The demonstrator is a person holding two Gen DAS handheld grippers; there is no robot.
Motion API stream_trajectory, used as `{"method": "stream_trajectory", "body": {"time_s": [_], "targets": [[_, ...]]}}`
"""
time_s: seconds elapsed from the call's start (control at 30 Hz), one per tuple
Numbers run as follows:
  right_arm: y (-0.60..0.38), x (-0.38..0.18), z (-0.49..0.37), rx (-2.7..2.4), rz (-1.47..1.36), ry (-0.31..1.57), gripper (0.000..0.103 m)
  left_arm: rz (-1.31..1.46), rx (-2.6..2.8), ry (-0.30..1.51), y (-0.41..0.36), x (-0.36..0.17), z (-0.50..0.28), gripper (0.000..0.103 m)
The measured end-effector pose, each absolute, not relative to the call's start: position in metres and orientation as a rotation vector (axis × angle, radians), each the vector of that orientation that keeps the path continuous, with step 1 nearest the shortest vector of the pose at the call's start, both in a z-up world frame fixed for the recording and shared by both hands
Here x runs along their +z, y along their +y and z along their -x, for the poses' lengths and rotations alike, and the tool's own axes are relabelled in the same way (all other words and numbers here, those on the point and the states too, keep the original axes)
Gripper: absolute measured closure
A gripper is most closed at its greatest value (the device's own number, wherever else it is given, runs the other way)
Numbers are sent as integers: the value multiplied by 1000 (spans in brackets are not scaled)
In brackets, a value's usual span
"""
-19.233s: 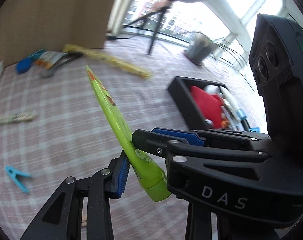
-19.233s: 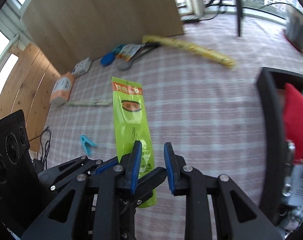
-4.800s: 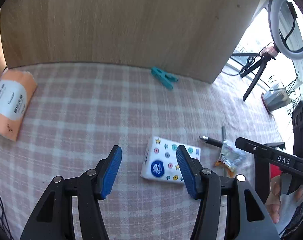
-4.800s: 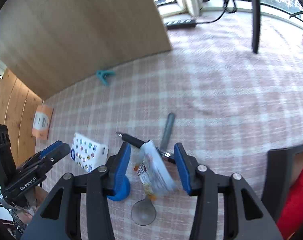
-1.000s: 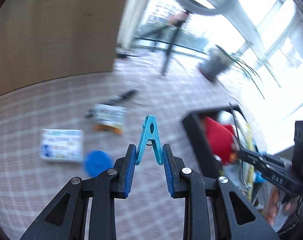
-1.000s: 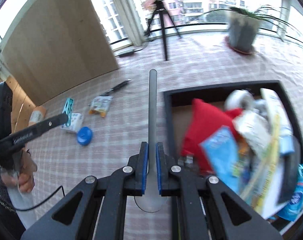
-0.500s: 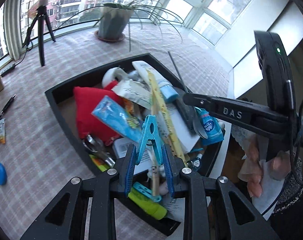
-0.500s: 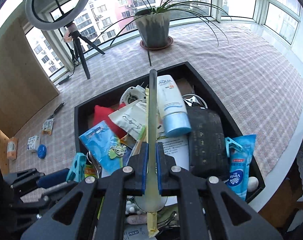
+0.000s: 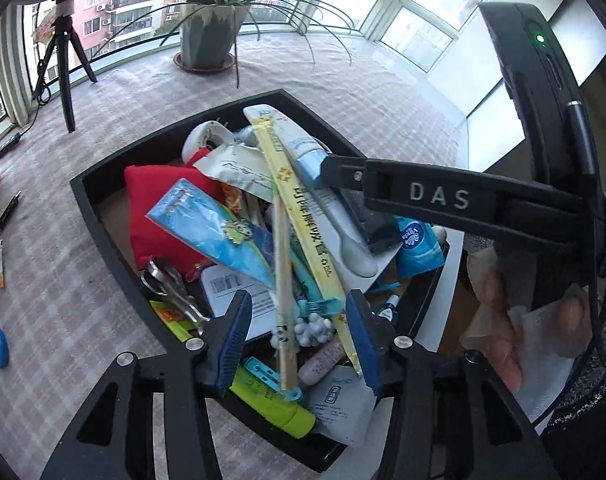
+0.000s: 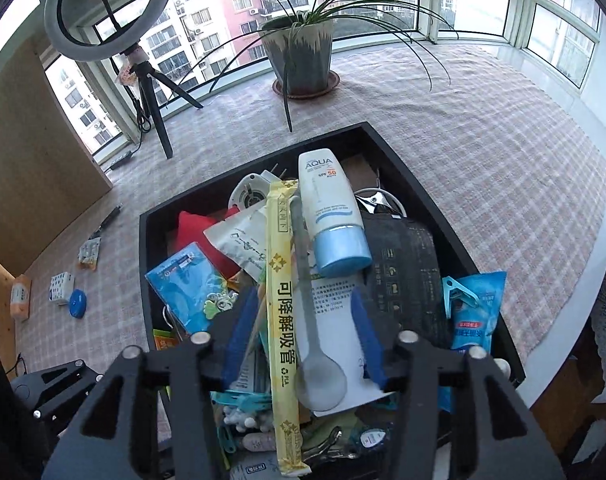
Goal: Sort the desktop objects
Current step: 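Carry teal clothespin and grey spoon into the black tray and open both tools, then bring both tools back to the star-print tissue pack and snack packet, then grasp the star-print tissue pack with left tool while right tool grasps the coffee-mate packet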
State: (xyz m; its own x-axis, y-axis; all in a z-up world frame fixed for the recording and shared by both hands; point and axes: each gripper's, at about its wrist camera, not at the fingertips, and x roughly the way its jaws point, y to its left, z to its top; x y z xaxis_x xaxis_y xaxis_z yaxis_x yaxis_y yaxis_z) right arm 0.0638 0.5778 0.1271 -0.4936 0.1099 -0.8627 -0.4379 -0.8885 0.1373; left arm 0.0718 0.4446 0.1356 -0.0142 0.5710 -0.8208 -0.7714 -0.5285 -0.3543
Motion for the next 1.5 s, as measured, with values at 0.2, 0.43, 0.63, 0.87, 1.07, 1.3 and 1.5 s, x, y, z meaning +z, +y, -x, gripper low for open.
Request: {"method": "stream_trajectory", "body": {"time_s": [0.2, 0.43, 0.63, 0.87, 1.07, 1.3, 1.5], "targets": [[551, 138, -38, 2486, 1380, 487, 52, 1311, 1890, 199, 394, 133, -27, 50], [489, 141, 12, 2618, 1487, 473, 47, 1455, 2128, 23, 296, 114, 48, 43], [424, 135, 59, 2720, 1589, 350, 43, 1573, 2306, -34, 211, 96, 106, 39], [362, 109, 116, 2770, 1733, 331, 43, 1695, 2347, -41, 162, 68, 144, 32], [335, 79, 161, 2693, 1877, 436, 43, 1706, 2362, -39, 159, 58, 152, 29], [316, 44, 194, 2574, 1977, 496, 43, 1726, 2312, 33, 175, 41, 159, 29], [300, 23, 213, 2511, 2041, 507, 43, 1741, 2326, 34, 179, 28, 167, 28]]}}
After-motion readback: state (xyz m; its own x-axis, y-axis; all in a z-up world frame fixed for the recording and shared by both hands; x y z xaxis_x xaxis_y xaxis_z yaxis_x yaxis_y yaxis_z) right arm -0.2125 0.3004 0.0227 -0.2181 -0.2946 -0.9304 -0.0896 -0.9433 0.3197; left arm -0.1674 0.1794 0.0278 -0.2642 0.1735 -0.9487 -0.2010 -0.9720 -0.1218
